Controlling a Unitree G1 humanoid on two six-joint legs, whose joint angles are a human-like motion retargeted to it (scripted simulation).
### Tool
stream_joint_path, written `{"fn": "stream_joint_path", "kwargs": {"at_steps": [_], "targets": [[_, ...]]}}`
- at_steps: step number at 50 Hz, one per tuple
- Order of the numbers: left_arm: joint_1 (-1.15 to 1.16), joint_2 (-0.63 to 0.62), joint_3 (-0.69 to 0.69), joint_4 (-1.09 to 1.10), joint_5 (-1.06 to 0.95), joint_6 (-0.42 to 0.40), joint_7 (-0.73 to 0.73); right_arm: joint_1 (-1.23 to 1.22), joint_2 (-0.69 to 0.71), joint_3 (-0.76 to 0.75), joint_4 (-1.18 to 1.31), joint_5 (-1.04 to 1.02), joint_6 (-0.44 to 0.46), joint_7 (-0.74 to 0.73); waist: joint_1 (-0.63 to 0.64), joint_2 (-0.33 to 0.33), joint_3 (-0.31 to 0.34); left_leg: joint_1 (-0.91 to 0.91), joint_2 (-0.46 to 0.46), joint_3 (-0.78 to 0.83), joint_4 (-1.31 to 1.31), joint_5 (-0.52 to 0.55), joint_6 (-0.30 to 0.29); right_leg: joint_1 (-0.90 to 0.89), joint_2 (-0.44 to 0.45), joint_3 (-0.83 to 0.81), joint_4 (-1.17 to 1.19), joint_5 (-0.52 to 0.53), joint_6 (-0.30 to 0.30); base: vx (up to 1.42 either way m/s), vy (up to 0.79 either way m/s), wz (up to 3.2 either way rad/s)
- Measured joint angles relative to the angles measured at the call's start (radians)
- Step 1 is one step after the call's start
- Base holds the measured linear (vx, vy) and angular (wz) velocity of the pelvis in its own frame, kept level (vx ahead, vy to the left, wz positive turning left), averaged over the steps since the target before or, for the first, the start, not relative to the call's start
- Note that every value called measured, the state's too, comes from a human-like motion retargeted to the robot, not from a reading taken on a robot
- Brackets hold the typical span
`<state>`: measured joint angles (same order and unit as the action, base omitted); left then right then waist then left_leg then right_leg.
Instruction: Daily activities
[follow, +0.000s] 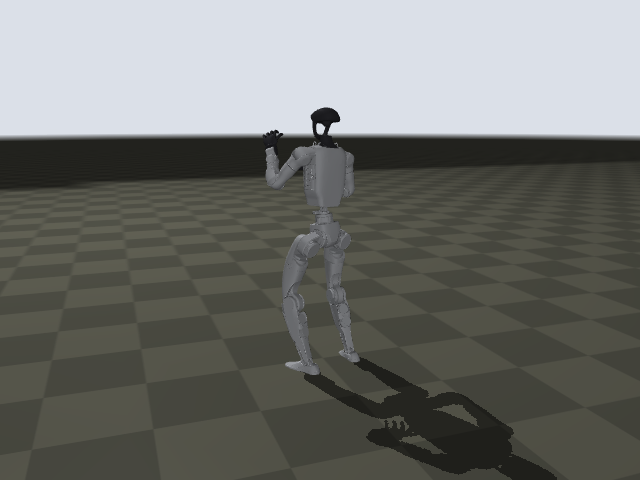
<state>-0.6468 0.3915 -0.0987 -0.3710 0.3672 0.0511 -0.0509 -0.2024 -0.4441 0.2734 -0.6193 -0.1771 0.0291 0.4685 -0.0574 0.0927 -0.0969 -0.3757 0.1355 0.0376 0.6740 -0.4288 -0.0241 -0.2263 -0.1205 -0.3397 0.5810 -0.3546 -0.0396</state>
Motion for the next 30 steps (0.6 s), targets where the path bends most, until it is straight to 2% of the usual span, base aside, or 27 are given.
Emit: {"fn": "stream_joint_path", "kwargs": {"at_steps": [5, 10, 13, 21, 30], "targets": [[0.264, -0.012, -0.033, 0.048, -0.135, -0.018, -0.136, -0.217, 0.072, -0.023, -0.108, -0.060, -0.016, -0.094, 0.048, -0.032, 0.028, 0.002, -0.008, 0.003, -0.007, 0.005, 0.007, -0.012, -0.009, 0.006, 0.016, 0.006, -0.004, 0.00, 0.00, 0.00], [0.458, -0.038, 0.041, -0.038, -0.254, -0.046, -0.173, -0.287, 0.114, -0.089, -0.167, -0.126, -0.046, -0.215, 0.068, -0.053, 0.050, -0.017, -0.020, -0.009, 0.010, 0.000, 0.009, -0.032, -0.021, 0.011, 0.053, -0.001, -0.014, -0.02, 0.01, 0.12], [0.468, -0.037, 0.069, -0.091, -0.278, -0.052, -0.166, -0.271, 0.114, -0.098, -0.174, -0.121, -0.047, -0.225, 0.065, -0.049, 0.051, -0.033, -0.024, -0.018, 0.041, -0.008, 0.004, -0.041, -0.029, 0.008, 0.084, -0.012, -0.021, -0.03, 0.01, 0.22], [0.325, -0.001, 0.102, -0.155, -0.223, -0.044, -0.103, -0.223, 0.088, -0.113, -0.163, -0.075, -0.019, -0.181, 0.043, -0.039, 0.041, -0.056, -0.030, -0.030, 0.075, -0.021, -0.006, -0.051, -0.033, 0.009, 0.114, -0.027, -0.025, 0.00, 0.00, 0.00], [0.300, 0.063, 0.105, -0.170, -0.183, -0.051, -0.065, -0.281, 0.026, -0.141, -0.175, -0.133, -0.006, -0.191, 0.087, -0.053, 0.097, -0.103, -0.049, -0.055, 0.136, -0.038, -0.016, -0.080, -0.055, 0.000, 0.184, -0.055, -0.035, -0.03, 0.01, 0.19]]}}
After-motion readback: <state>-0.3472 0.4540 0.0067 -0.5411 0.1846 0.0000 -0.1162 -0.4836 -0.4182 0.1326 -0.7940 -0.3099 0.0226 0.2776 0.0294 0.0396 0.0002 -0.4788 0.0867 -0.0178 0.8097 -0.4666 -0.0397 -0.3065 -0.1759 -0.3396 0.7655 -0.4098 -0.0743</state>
